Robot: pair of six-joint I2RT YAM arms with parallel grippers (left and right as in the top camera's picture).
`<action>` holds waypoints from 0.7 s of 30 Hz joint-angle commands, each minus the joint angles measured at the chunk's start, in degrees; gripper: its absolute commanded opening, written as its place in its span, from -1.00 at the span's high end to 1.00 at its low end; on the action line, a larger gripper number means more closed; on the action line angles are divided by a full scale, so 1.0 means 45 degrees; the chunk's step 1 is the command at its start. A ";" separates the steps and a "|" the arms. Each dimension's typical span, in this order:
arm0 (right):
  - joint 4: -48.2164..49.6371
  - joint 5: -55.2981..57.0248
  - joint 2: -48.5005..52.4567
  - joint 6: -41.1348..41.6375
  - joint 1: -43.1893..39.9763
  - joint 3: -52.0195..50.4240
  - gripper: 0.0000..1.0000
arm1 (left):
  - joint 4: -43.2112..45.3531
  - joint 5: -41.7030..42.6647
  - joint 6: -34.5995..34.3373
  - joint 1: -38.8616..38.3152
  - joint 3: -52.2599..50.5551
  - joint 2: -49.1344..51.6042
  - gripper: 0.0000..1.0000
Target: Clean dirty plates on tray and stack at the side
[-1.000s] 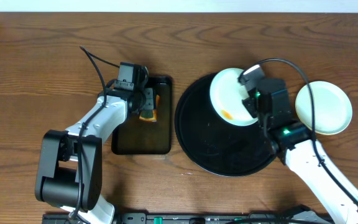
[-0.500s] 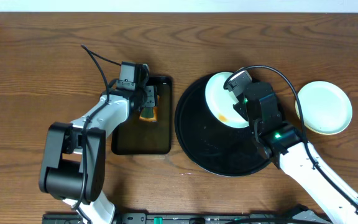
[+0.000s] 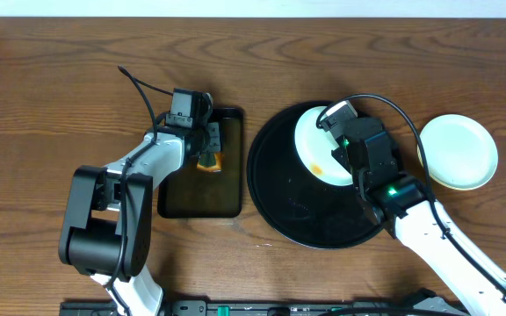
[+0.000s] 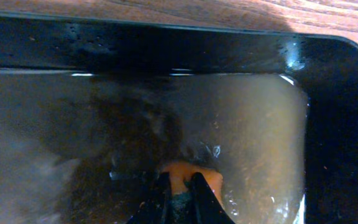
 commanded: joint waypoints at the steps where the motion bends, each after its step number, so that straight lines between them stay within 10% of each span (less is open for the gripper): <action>1: 0.0039 0.0262 -0.0160 0.0155 0.0092 0.0141 0.98 | -0.0044 0.0369 0.0000 0.0024 0.0146 -0.0515 0.79; 3: 0.0078 0.0262 -0.0160 0.0155 0.0097 0.0141 0.98 | -0.0083 0.0369 0.0005 0.0024 0.0146 -0.0884 0.09; 6: 0.0491 0.0559 -0.0160 0.0155 0.0092 0.0141 0.98 | -0.0408 0.0359 0.0000 0.0024 0.0146 -0.1530 -0.26; 15: 0.1506 0.0976 -0.0160 0.0180 0.0097 0.0141 0.98 | -0.2074 0.0364 -0.0107 0.0010 0.0141 -0.1685 -0.22; 21: 0.0568 0.0957 -0.0155 0.1860 -0.0146 0.0141 0.98 | -0.2191 0.0364 -0.0102 -0.0005 0.0058 -0.1622 0.35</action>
